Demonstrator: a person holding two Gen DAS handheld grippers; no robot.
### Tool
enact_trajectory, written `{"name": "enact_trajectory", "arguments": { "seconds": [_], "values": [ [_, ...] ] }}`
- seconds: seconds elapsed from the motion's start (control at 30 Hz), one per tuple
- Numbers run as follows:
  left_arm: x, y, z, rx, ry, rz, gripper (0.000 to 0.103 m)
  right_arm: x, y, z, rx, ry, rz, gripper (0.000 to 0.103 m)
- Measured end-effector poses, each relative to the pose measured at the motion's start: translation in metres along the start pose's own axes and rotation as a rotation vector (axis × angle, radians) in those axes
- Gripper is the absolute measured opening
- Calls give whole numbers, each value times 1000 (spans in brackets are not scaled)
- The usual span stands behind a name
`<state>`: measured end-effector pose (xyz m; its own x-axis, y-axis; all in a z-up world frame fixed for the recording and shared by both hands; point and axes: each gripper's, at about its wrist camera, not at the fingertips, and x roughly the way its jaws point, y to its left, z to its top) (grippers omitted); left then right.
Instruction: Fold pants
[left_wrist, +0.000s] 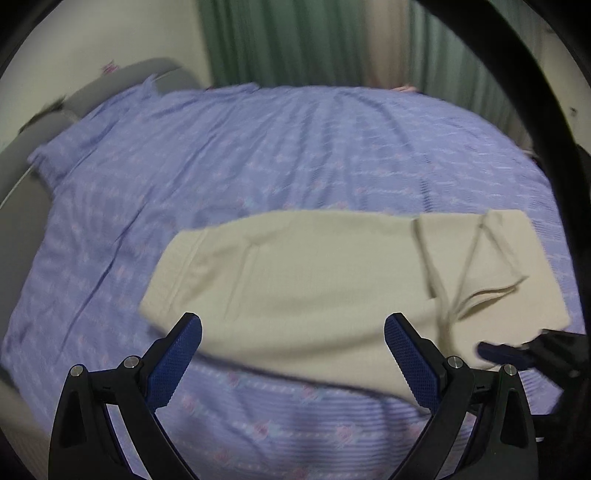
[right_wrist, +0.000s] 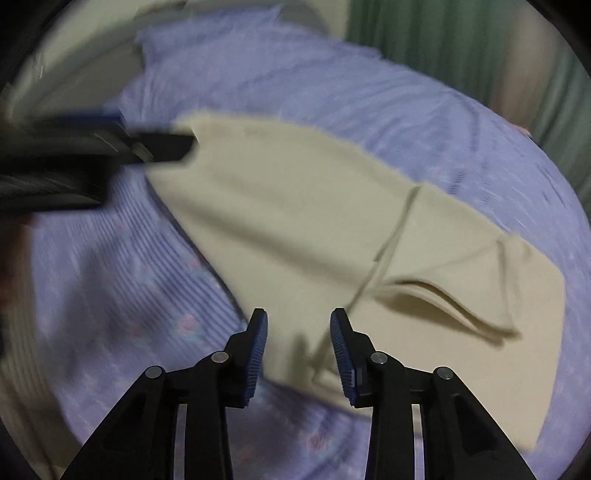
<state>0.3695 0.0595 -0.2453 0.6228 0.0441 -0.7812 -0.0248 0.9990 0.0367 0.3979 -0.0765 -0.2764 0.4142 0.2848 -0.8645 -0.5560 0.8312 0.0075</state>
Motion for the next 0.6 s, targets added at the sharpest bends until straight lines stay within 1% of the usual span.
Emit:
{"name": "enact_trajectory", "arguments": {
  "seconds": [0.03,0.07,0.1,0.13,0.17,0.23,0.3,0.33,0.43,0.5,0.6],
  "values": [
    [-1,-7,3,22,-18,-35,101,-18,-13,-6,65,-36,-32,49],
    [-2,-16,6,46,-33,-66,101,-26,-24,-8,107,-53,-71,53],
    [-3,-25,8,71,-45,-97,101,-38,-38,-13,160,-73,-121,54],
    [-3,-41,12,116,-62,-146,101,-51,-59,-20,236,-95,-173,54],
    [-3,-53,14,144,-72,-172,101,-59,-76,-26,297,-104,-205,54],
    [1,-88,18,224,-97,-238,101,-69,-109,-39,413,-110,-269,55],
    [8,-120,20,288,-111,-280,101,-74,-142,-55,498,-106,-335,56],
    [14,-138,20,328,-114,-294,101,-73,-155,-61,524,-93,-362,56],
    [34,-187,19,438,-112,-325,101,-74,-175,-74,555,-89,-398,56],
    [48,-212,19,483,-100,-338,101,-71,-184,-79,551,-81,-420,56],
    [67,-242,22,504,-74,-353,99,-66,-193,-85,538,-57,-421,56]
  ]
}}
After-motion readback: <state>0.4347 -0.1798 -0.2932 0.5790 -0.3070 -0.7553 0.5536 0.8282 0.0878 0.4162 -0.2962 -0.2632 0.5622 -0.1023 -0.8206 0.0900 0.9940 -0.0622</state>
